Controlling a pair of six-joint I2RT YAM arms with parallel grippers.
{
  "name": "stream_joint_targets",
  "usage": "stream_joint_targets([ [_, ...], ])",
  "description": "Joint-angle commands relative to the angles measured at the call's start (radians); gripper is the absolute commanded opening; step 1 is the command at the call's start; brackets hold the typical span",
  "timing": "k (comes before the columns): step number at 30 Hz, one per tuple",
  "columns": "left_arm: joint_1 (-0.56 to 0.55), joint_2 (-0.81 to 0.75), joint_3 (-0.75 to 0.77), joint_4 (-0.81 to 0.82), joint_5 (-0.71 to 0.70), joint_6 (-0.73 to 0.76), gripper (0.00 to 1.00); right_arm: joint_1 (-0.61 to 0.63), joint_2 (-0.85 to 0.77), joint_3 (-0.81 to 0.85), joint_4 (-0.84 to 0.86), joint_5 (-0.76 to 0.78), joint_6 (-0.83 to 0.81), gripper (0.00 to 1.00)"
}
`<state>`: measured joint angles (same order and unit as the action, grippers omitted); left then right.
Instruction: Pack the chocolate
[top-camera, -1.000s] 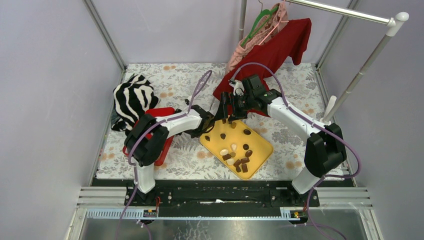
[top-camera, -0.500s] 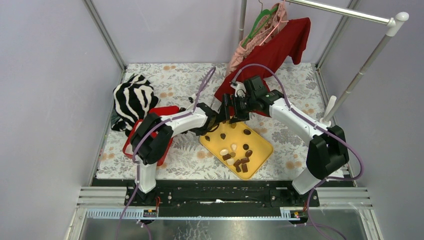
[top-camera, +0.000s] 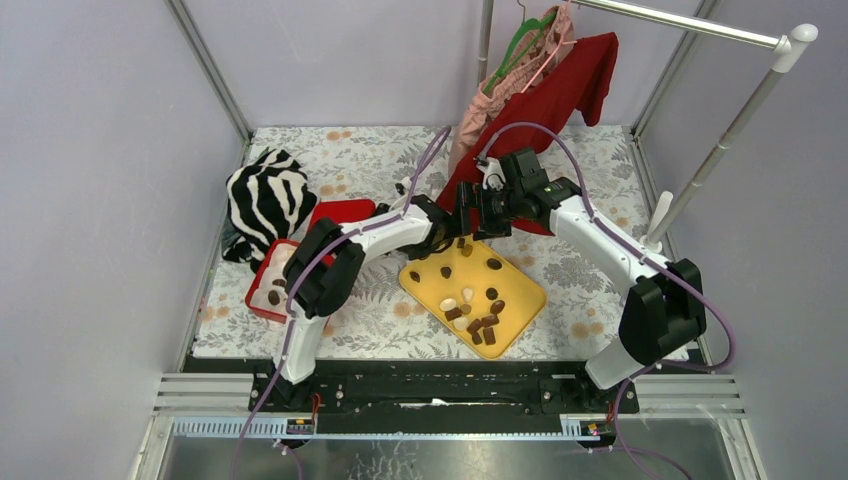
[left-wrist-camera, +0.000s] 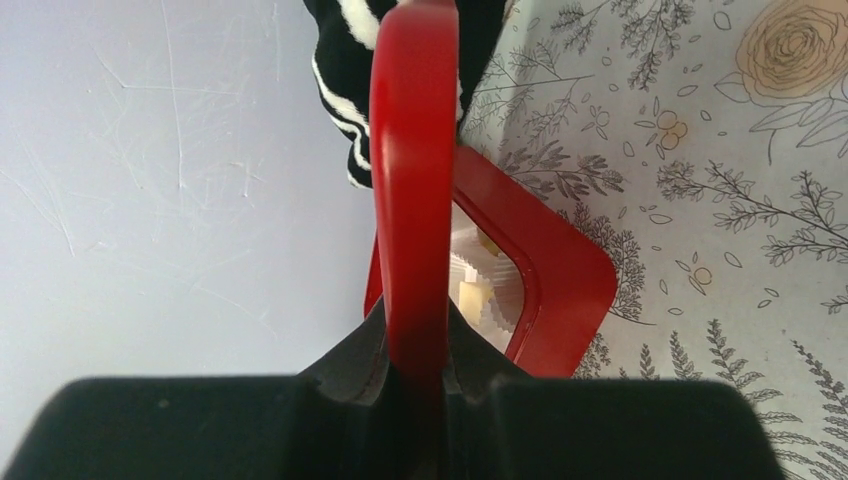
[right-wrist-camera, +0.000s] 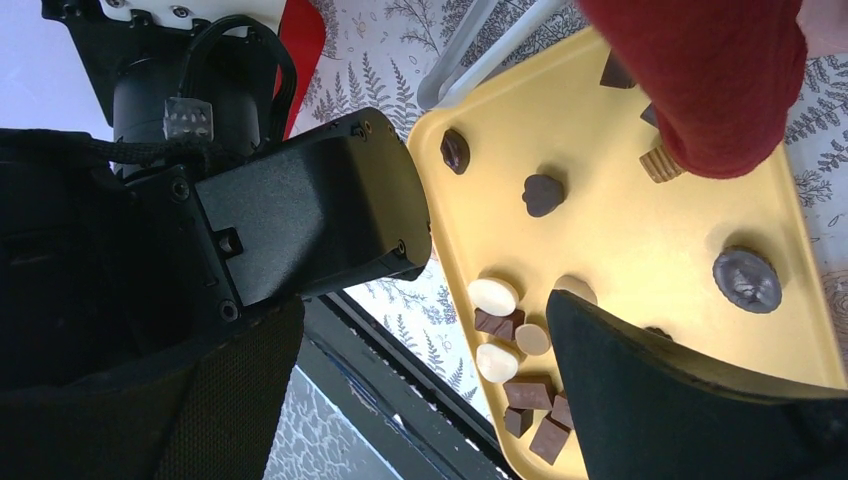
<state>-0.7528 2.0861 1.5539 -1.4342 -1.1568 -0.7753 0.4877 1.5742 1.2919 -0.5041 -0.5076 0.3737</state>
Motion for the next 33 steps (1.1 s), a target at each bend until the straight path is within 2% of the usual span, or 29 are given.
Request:
stream_joint_targets([
  [1,-0.063,-0.058,0.090,0.074,-0.028,-0.039,0.00,0.049,0.011,-0.003,0.079,-0.024,0.014,1.00],
  [5,-0.062,-0.131,-0.042,-0.016,-0.074,-0.078,0.00,0.050,0.010,0.002,0.079,-0.022,0.010,1.00],
  [9,-0.060,-0.202,-0.185,-0.022,-0.102,-0.084,0.00,0.049,0.018,0.008,0.083,-0.033,0.008,1.00],
  [12,-0.056,-0.220,-0.230,-0.023,-0.112,-0.100,0.00,0.049,0.029,0.020,0.083,-0.045,0.003,1.00],
  [21,-0.055,-0.214,-0.269,-0.021,-0.102,-0.126,0.00,0.049,0.036,0.033,0.086,-0.050,0.003,1.00],
  [33,-0.045,-0.324,-0.214,-0.022,-0.154,-0.122,0.00,0.049,0.012,0.015,0.094,-0.045,0.014,1.00],
])
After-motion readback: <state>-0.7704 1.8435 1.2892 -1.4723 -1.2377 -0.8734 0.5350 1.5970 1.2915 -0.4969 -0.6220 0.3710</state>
